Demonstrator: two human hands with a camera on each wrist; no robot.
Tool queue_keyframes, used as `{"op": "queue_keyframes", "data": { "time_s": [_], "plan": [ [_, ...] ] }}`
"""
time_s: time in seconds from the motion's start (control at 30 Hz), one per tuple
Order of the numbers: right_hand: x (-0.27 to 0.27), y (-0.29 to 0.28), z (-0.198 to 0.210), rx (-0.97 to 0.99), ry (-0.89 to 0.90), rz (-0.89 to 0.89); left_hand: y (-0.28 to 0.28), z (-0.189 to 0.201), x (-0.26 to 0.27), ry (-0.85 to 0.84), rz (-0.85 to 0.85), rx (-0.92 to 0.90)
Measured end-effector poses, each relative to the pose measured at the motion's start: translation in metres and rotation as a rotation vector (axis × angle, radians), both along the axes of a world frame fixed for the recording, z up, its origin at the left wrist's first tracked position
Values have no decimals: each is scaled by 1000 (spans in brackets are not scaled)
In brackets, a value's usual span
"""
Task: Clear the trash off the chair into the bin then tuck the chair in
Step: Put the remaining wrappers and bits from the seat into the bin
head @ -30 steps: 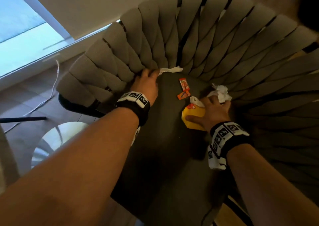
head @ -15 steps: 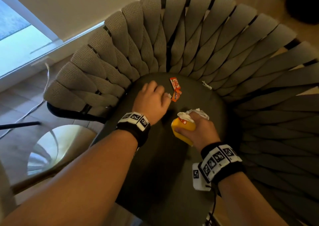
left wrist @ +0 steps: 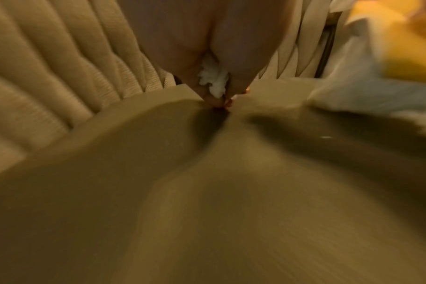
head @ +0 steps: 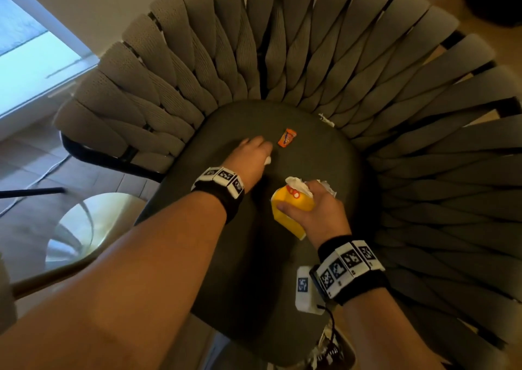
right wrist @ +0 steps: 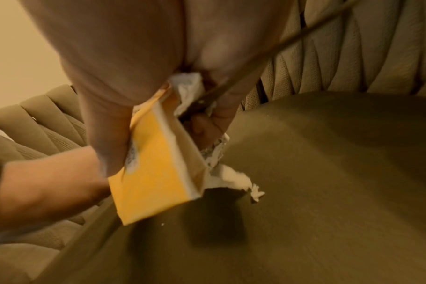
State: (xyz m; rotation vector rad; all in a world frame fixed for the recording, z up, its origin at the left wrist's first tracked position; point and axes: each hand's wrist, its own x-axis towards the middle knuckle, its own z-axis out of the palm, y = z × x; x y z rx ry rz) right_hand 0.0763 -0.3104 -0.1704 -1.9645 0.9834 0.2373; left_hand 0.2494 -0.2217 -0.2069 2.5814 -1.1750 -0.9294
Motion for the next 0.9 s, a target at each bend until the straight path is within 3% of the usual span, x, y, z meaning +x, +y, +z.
{"op": "queue_keyframes", "data": {
  "time_s": [0.2, 0.33, 0.63, 0.77, 0.9],
  "plan": [
    [-43, 15, 25, 39, -20, 66, 66, 22, -76, 195, 417, -77],
    [-93, 38, 39, 86, 5, 114, 112, 33, -152, 289, 558, -115],
    [-284, 96, 34, 221, 151, 221, 178, 28, -371, 364, 795, -119],
    [-350, 106, -2, 198, 199, 222, 183, 1, -435, 429, 842, -78],
    [-386, 113, -67, 206, 311, 273, 182, -44, -478, 446, 808, -8]
  ]
}}
